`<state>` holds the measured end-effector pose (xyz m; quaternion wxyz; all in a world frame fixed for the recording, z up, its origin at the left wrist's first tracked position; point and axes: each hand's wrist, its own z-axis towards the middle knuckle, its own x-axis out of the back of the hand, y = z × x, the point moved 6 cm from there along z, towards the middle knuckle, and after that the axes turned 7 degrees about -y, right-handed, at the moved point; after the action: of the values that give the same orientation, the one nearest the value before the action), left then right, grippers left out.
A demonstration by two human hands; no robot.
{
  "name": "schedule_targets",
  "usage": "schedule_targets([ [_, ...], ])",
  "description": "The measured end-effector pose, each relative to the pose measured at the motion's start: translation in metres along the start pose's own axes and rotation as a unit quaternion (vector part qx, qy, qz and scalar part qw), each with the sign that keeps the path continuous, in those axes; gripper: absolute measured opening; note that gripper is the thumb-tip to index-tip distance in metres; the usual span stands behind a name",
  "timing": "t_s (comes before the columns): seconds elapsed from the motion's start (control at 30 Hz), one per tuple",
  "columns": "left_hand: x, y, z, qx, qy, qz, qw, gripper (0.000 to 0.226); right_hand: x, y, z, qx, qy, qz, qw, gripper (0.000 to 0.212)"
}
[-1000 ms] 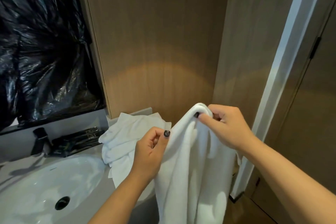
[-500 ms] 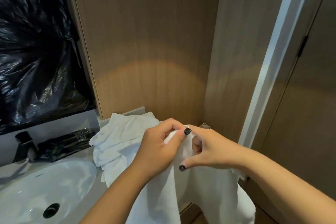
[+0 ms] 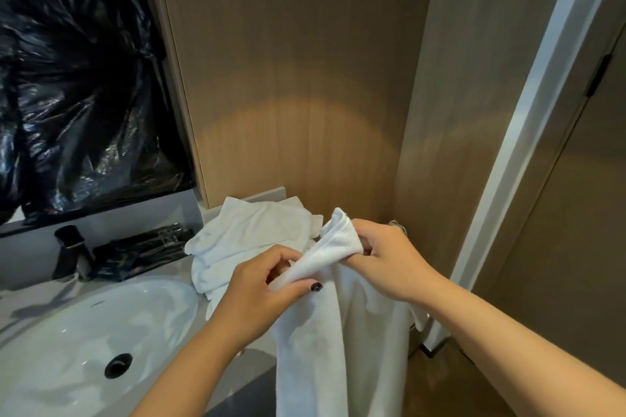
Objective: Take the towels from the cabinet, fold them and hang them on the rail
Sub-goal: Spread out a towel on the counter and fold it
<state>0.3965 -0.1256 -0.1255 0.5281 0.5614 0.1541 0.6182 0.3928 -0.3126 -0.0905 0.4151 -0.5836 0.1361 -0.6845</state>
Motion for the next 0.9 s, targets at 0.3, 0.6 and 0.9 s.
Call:
schedule_targets([
  [0.3, 0.034, -0.075, -0.024, 0.058, 0.076, 0.063, 0.993, 0.043, 0.052, 0.006, 0.016, -0.065, 0.163, 0.026, 0.984, 0.015],
  [0.6, 0.074, -0.109, -0.036, 0.221, 0.235, -0.249, 0.913, 0.008, 0.046, 0.038, 0.034, -0.2, 0.255, 0.105, 0.94, 0.021],
  [0.9, 0.061, -0.094, -0.014, 0.225, 0.24, -0.427, 0.842, 0.02, -0.016, 0.058, 0.032, -0.346, 0.252, 0.376, 0.822, 0.031],
])
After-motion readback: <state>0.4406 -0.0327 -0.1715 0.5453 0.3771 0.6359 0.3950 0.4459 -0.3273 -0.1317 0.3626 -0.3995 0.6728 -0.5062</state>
